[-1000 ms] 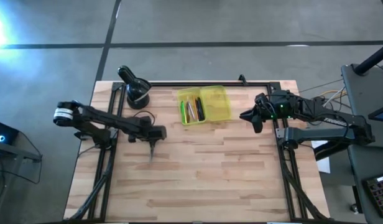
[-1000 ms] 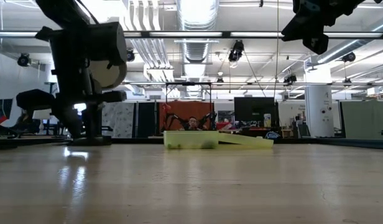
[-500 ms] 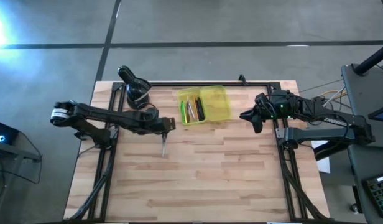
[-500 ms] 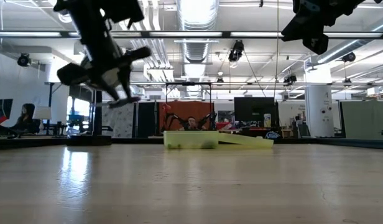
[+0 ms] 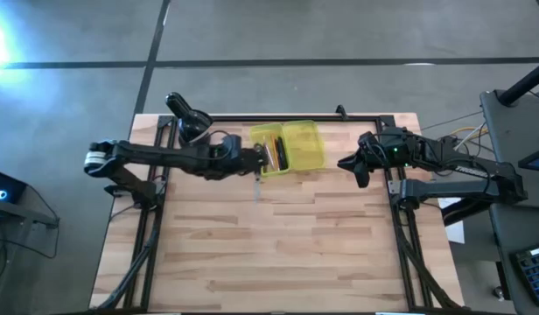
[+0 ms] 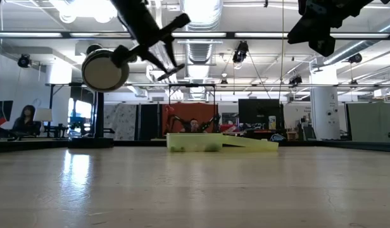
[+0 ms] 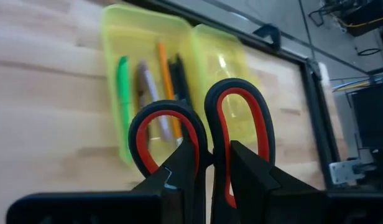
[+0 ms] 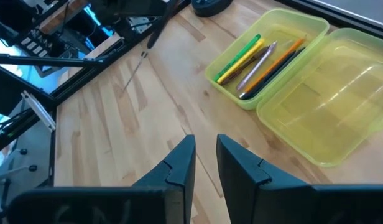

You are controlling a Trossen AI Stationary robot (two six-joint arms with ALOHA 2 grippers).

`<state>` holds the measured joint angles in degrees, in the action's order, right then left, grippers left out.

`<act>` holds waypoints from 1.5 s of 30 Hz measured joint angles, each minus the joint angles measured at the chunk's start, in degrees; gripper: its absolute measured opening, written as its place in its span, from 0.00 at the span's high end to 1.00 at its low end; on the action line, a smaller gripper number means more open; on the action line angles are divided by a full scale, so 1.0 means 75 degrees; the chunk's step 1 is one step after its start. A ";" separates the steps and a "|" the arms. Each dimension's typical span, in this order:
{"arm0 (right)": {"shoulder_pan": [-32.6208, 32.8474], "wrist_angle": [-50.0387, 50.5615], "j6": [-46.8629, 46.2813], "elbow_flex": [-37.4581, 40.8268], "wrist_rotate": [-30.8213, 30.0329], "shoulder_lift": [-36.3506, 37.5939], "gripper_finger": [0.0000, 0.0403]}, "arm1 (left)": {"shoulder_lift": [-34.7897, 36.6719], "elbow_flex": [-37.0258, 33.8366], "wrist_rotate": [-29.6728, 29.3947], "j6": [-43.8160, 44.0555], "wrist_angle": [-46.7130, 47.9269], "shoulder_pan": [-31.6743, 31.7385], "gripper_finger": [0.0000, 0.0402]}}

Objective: Pick & place school supplies into a supply box
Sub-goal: Put the black scissors into the yellow supply box

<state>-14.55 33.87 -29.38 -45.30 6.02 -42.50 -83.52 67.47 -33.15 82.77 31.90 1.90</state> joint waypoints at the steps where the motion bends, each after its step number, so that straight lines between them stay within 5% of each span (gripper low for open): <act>1: 0.0001 0.0000 -0.0001 0.0000 0.0006 -0.0001 0.85 | -0.0156 0.0159 0.0000 -0.0045 -0.0067 0.0040 0.85; 17: 0.0000 0.0505 0.0639 0.0003 0.0283 0.0244 0.85 | -0.3050 0.3630 0.0446 -0.1856 0.0831 0.1291 0.85; 33: 0.0000 0.1257 0.0521 0.0003 0.0199 0.1213 0.86 | -0.3676 0.3971 0.1184 -0.2889 0.1032 0.2356 0.85; 45: 0.0000 0.1227 0.0541 0.0003 0.0173 0.1303 0.86 | -0.3617 0.4809 0.0664 -0.7488 0.1009 0.2311 0.85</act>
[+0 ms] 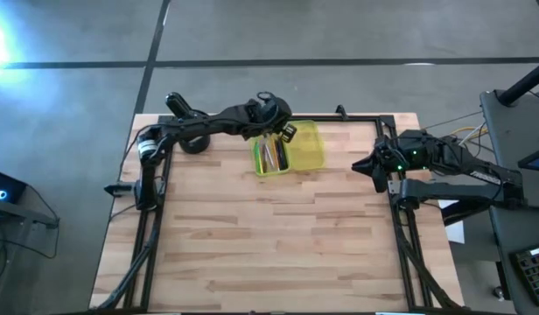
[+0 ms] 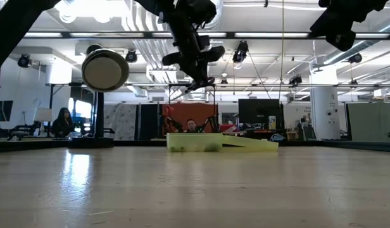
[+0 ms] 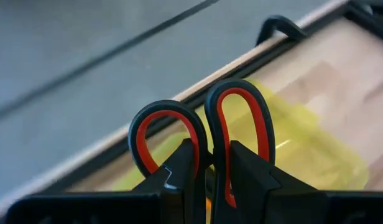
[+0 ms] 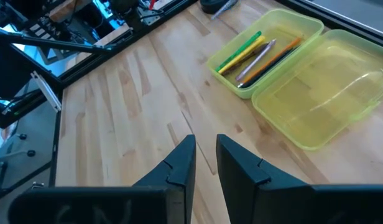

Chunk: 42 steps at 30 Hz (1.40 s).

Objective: Pick & place school supplies into a supply box
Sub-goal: Put the black scissors into the yellow supply box

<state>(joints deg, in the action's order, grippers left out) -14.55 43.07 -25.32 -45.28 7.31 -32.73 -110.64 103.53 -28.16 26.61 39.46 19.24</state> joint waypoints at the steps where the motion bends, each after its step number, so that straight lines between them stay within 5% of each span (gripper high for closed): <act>1: 0.0001 0.0000 -0.0001 0.0000 0.0000 0.0000 0.86 | 0.0002 0.0053 0.0001 -0.0452 0.0002 0.0001 0.85; 6: 0.0000 -0.0006 -0.0008 0.0000 -0.0003 -0.0003 0.86 | 0.0004 0.0199 0.0388 -0.2652 0.0002 -0.0002 0.85; 17: 0.0000 -0.0018 -0.0140 0.0000 -0.0201 -0.0003 0.86 | 0.0008 0.0177 0.2133 -0.9384 0.0594 -0.0116 0.85; 23: 0.0000 -0.0058 -0.0181 -0.0003 -0.0201 -0.0003 0.86 | -0.0089 0.0144 0.1886 -1.2089 0.2064 -0.0130 0.85; 42: -0.0015 -0.0749 -0.0822 -0.0003 -0.0374 -0.0050 0.86 | -0.0576 -0.1414 0.1627 -1.4841 0.0807 -0.0366 0.85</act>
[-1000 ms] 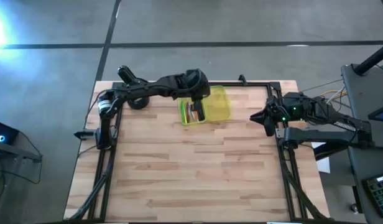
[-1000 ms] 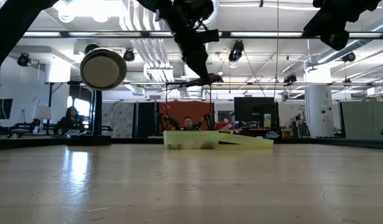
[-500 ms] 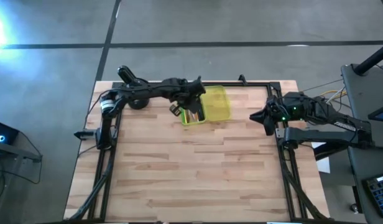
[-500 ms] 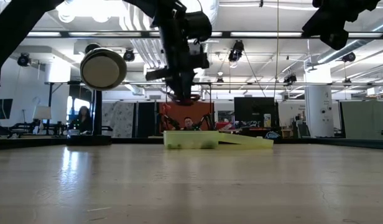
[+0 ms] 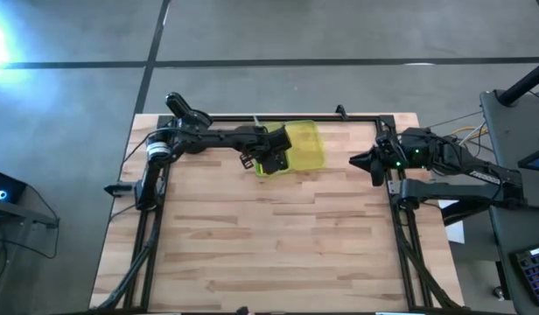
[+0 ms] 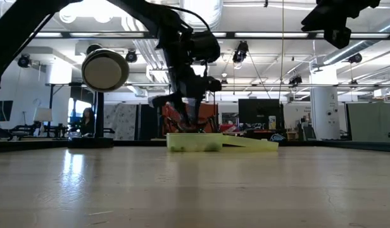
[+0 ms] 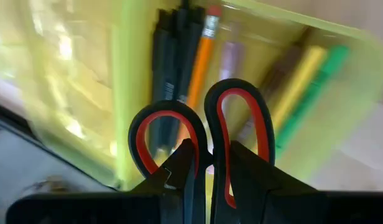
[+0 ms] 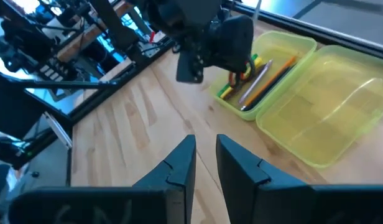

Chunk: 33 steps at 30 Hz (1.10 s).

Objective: Pick & place school supplies into a supply box
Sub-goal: Put the black scissors into the yellow supply box, then return to Home Position

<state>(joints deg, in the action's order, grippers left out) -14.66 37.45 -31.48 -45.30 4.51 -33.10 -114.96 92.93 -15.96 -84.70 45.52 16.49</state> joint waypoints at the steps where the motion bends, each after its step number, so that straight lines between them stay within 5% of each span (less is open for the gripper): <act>1: 0.0000 -0.0005 -0.0090 0.0000 0.0004 0.0000 0.86 | -0.0005 -0.0105 -0.0090 -0.0111 -0.0280 -0.0015 0.85; 9: -0.0003 -0.0397 -0.0794 -0.0001 0.0037 0.0000 0.86 | -0.0011 -0.0734 0.0101 -0.0684 -0.0911 -0.0049 0.85; 22: 0.0003 -0.0533 -0.0943 -0.0312 -0.0002 -0.0405 0.86 | 0.0118 -0.1091 0.1707 -0.1125 -0.1115 -0.0042 0.85; 33: 0.0003 -0.0531 -0.0979 -0.0312 0.0128 -0.0898 0.86 | 0.0193 -0.1088 0.2431 -0.0410 -0.1145 -0.0020 0.68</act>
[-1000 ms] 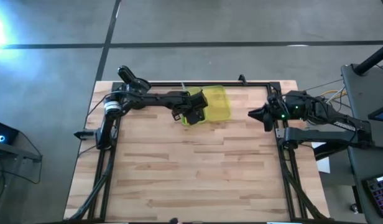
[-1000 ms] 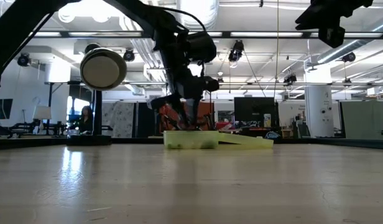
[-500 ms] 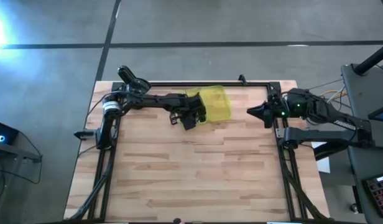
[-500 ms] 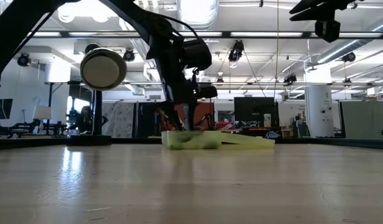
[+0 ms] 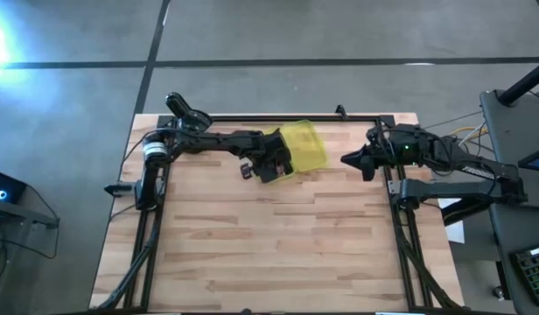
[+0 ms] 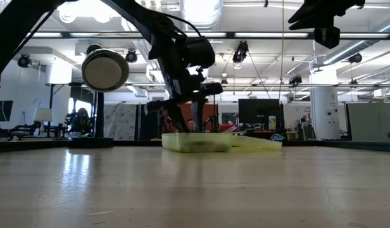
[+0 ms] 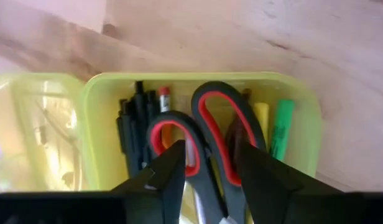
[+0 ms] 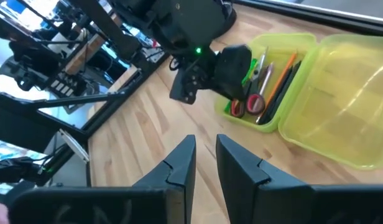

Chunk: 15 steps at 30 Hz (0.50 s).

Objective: Pick & place school supplies into a supply box
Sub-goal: Return to Home Position

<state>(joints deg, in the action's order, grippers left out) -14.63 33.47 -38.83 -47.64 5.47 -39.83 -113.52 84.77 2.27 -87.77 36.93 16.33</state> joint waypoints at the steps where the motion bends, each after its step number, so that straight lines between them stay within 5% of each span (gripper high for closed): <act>1: 0.0000 -0.0009 -0.0002 0.0000 0.0045 -0.0021 0.86 | 0.0029 0.0000 -0.0020 0.0069 -0.0006 0.0000 0.68; 8: 0.0000 -0.0291 0.0000 0.0000 0.0082 -0.0035 0.86 | 0.0410 0.0211 -0.2123 0.0505 -0.0235 -0.0093 0.68; 15: 0.0000 -0.1346 0.0084 0.0003 0.0094 -0.0235 0.86 | 0.1535 0.0414 -0.1972 0.3598 -0.0748 -0.0093 0.76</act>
<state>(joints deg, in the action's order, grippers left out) -14.63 23.37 -38.20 -47.62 6.17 -41.59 -102.01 87.88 -12.52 -60.79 31.32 15.64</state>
